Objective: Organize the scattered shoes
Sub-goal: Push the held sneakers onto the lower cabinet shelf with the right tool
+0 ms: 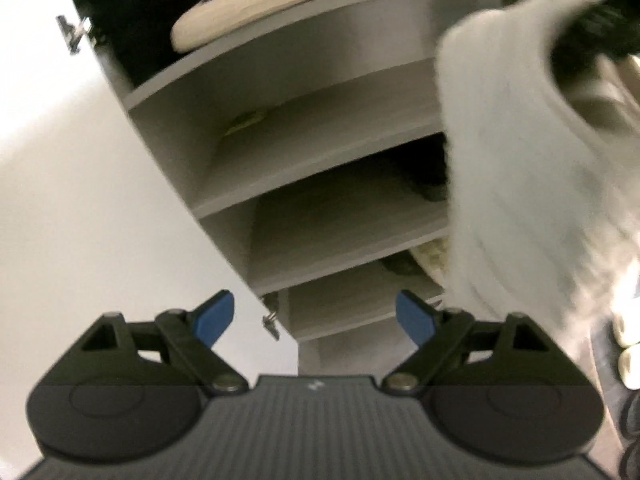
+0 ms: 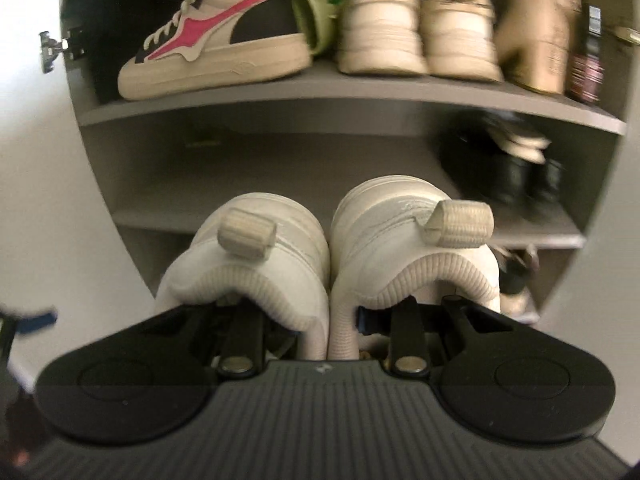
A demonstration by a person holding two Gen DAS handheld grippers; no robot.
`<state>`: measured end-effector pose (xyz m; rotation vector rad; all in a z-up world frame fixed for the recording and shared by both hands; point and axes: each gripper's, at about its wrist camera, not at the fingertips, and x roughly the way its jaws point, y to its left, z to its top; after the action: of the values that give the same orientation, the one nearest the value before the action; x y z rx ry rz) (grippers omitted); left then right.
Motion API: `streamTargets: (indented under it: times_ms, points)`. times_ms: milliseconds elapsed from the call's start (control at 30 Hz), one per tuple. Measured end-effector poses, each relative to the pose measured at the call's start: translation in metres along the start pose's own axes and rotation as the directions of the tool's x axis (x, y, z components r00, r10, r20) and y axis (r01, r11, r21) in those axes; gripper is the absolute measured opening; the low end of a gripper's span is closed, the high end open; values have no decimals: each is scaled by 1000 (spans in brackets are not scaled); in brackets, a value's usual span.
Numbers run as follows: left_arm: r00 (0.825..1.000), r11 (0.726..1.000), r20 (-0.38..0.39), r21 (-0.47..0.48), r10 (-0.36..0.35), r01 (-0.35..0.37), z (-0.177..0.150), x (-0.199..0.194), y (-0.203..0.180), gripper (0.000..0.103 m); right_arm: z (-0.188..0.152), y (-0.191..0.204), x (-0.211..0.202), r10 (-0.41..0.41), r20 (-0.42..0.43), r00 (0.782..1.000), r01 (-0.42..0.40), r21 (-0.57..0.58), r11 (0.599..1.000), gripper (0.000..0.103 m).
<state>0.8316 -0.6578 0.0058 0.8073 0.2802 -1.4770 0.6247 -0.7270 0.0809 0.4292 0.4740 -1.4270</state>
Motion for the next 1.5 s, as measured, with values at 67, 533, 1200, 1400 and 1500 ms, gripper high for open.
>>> streamTargets:
  times_ms: [67, 533, 1200, 1400, 1500]
  points:
    - [1000, 1000, -8, -4, 4, -4, -2, 9, 3, 89, 9, 9, 19, -3, 10, 1000, 3, -3, 1000, 29]
    - [999, 999, -3, -16, -36, 36, -14, 42, -1, 89, 60, 46, 110, -79, 32, 996, 79, -25, 997, 29]
    - [981, 980, 31, -51, -190, 192, -14, 57, -58, 91, 68, 53, 148, -56, 122, 991, 65, -72, 995, 33]
    - [977, 970, 5, -116, -213, 212, -6, 76, -81, 99, 73, 57, 151, -41, 75, 996, 48, -86, 995, 35]
    - [976, 960, -13, -186, -217, 211, -7, 84, -82, 99, 73, 59, 150, -36, 67, 997, 43, -93, 995, 35]
